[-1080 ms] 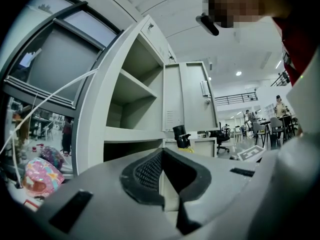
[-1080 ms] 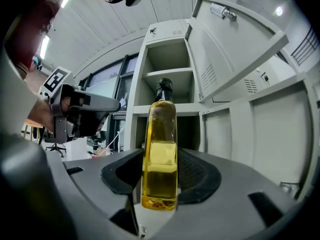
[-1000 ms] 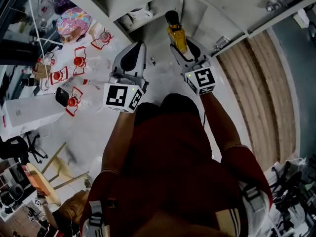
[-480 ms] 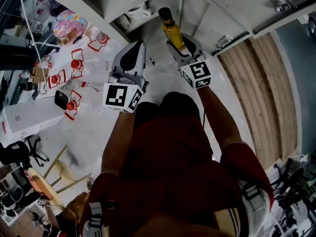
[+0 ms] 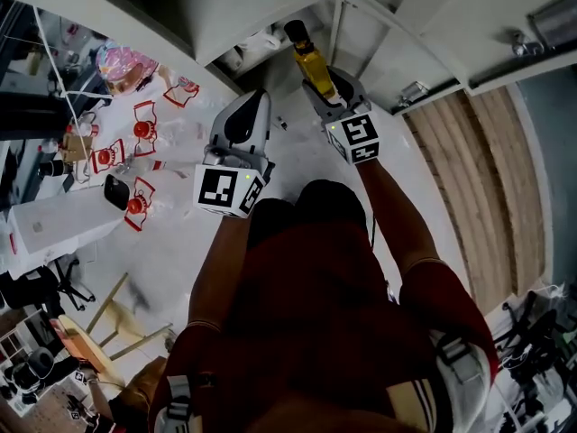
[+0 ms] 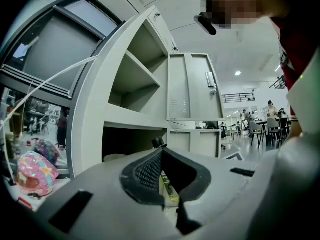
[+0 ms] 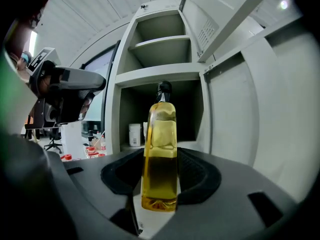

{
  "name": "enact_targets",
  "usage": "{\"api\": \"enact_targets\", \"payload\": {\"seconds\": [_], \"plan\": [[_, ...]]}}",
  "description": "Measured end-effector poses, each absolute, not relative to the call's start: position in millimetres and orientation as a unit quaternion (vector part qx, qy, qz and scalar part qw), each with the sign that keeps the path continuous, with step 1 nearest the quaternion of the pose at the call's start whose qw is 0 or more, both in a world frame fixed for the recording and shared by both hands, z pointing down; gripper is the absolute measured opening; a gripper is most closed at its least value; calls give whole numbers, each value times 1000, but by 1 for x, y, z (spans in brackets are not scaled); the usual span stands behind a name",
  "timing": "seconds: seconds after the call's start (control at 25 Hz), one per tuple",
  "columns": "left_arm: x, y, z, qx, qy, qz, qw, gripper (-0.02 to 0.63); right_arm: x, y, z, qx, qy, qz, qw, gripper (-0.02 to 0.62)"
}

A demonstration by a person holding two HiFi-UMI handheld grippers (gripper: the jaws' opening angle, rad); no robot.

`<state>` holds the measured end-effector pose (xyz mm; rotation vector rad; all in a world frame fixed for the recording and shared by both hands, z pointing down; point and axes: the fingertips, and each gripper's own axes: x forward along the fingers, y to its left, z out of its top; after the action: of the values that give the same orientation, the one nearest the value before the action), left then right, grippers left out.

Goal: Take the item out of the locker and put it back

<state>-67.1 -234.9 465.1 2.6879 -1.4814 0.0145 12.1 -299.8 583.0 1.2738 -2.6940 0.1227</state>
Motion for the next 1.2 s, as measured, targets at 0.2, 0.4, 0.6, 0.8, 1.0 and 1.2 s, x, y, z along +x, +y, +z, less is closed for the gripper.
{"api": "enact_targets", "payload": {"seconds": [0.2, 0.4, 0.6, 0.8, 1.0, 1.2], "plan": [[-69, -241, 472, 876, -480, 9, 43, 6, 8, -313, 584, 430, -899, 40, 77, 193], [-69, -244, 471, 877, -478, 11, 48, 6, 4, -327, 577, 432, -898, 36, 75, 193], [-73, -247, 470, 876, -479, 13, 52, 6, -1, -338, 572, 436, -896, 35, 70, 193], [-76, -248, 469, 875, -481, 16, 59, 6, -4, -350, 561, 441, -895, 35, 60, 193], [-75, -251, 465, 875, -480, 18, 61, 6, -8, -362, 553, 445, -894, 39, 46, 193], [-72, -256, 465, 877, -477, 21, 62, 6, -9, -376, 551, 451, -891, 49, 27, 193]]}}
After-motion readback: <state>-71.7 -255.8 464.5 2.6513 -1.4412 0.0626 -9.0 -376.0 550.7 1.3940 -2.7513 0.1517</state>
